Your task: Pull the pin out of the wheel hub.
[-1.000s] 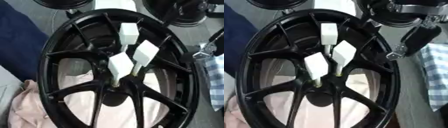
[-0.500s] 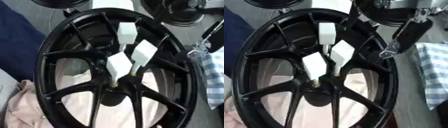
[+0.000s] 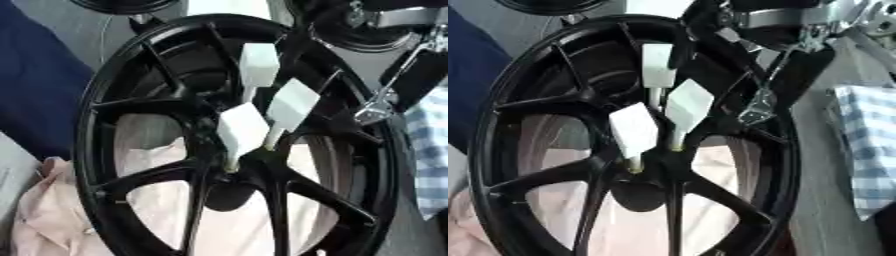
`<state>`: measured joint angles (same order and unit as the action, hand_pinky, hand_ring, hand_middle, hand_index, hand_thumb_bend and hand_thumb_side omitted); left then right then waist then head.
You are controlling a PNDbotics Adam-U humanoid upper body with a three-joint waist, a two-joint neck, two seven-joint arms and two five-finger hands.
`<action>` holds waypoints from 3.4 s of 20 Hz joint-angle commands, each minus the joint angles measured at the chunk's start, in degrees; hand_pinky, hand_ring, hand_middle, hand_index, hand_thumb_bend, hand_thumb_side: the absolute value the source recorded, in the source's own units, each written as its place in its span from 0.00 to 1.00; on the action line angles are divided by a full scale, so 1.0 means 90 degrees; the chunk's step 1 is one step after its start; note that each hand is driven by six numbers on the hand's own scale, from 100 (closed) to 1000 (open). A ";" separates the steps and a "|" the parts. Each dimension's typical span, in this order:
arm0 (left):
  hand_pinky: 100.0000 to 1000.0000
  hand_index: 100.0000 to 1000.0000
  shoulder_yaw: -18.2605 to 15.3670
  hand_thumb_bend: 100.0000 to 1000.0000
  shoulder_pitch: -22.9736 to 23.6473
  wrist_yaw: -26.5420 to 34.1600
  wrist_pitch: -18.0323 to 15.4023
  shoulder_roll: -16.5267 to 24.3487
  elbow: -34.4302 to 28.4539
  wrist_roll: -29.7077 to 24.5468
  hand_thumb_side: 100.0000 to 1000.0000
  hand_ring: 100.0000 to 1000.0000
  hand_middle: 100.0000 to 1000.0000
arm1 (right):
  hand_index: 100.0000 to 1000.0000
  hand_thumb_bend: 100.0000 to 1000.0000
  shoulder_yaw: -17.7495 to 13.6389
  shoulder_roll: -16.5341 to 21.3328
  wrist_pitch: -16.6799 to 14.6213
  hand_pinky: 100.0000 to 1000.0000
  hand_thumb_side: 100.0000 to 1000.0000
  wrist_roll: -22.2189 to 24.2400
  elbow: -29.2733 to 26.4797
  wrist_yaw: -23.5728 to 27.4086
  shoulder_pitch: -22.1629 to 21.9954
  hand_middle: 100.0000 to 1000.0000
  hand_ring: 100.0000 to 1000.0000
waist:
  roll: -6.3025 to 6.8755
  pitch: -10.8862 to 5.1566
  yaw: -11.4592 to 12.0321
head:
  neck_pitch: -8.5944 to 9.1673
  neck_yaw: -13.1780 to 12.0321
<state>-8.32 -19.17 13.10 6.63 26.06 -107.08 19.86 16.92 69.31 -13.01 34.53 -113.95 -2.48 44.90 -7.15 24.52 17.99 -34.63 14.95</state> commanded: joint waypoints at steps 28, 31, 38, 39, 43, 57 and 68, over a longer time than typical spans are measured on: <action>0.74 0.69 -0.0073 0.08 -0.0038 0.0039 0.0017 0.0098 -0.0091 -0.0015 0.70 0.56 0.48 | 0.73 0.51 0.0173 -0.0087 0.0535 0.75 0.11 -0.0293 0.0396 0.0017 0.0031 0.58 0.59 | 0.0063 -0.0023 0.0102 | -0.0036 0.0064; 0.74 0.69 -0.0076 0.07 -0.0042 0.0041 0.0017 0.0094 -0.0092 -0.0013 0.70 0.56 0.48 | 0.72 0.52 0.0175 -0.0072 0.0554 0.75 0.11 -0.0296 0.0425 0.0021 -0.0023 0.57 0.59 | 0.0060 -0.0010 0.0115 | -0.0024 0.0060; 0.74 0.69 -0.0081 0.07 -0.0052 0.0046 0.0021 0.0079 -0.0093 -0.0007 0.71 0.57 0.48 | 0.71 0.51 0.0162 -0.0042 0.0549 0.75 0.10 -0.0328 0.0485 0.0059 -0.0145 0.56 0.59 | 0.0065 0.0024 0.0145 | -0.0018 0.0069; 0.74 0.69 -0.0081 0.07 -0.0052 0.0046 0.0022 0.0078 -0.0093 -0.0006 0.71 0.57 0.48 | 0.71 0.51 0.0160 -0.0042 0.0547 0.76 0.09 -0.0340 0.0488 0.0069 -0.0153 0.56 0.59 | 0.0067 0.0028 0.0145 | -0.0024 0.0068; 0.74 0.69 -0.0080 0.07 -0.0055 0.0044 0.0023 0.0073 -0.0093 -0.0009 0.71 0.57 0.48 | 0.71 0.51 0.0159 -0.0040 0.0536 0.76 0.08 -0.0379 0.0493 0.0099 -0.0172 0.56 0.59 | 0.0068 0.0032 0.0145 | -0.0031 0.0069; 0.74 0.69 -0.0069 0.07 -0.0039 0.0049 0.0047 0.0069 -0.0087 -0.0033 0.71 0.56 0.48 | 0.69 0.40 0.0152 -0.0064 0.0441 0.77 0.00 -0.0224 0.0640 0.0137 -0.0127 0.54 0.59 | 0.0052 0.0037 0.0159 | 0.0004 0.0059; 0.75 0.69 -0.0073 0.07 -0.0030 0.0079 0.0057 0.0071 -0.0076 -0.0042 0.72 0.56 0.48 | 0.63 0.27 0.0127 -0.0077 0.0240 0.76 0.00 -0.0266 0.0757 0.0208 -0.0089 0.46 0.53 | 0.0052 0.0044 0.0154 | 0.0019 0.0049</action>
<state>-8.35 -19.17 13.78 7.06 25.68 -107.07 19.46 19.08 67.32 -10.59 32.25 -107.11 -1.24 43.34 -7.15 26.02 19.41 -34.93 15.30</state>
